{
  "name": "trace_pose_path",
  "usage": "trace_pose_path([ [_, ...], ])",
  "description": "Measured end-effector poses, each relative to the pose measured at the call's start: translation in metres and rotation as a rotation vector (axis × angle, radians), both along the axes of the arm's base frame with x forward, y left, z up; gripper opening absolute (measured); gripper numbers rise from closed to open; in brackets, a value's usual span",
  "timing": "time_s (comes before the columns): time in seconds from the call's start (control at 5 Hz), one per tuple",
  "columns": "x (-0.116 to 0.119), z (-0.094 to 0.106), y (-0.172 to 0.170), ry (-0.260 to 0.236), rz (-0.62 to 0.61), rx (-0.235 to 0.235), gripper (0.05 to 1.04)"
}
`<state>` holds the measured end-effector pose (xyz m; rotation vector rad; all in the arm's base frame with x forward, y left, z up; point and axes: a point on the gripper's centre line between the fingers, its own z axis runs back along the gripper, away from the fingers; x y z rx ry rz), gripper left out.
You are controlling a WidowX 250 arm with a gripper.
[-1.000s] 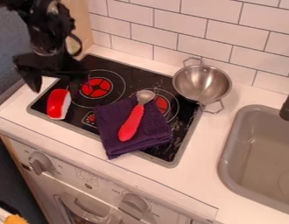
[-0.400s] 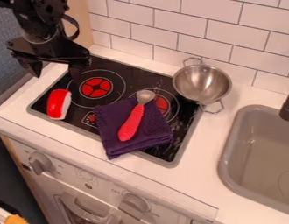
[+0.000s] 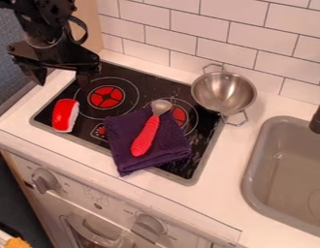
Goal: Put the red object at the bottom left of the left burner
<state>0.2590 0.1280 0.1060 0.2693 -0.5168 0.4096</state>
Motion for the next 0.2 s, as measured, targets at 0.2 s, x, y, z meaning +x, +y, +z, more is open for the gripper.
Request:
trace_pose_path([
  [0.2, 0.0002, 0.0001, 0.0000, -0.001, 0.000, 0.000, 1.001],
])
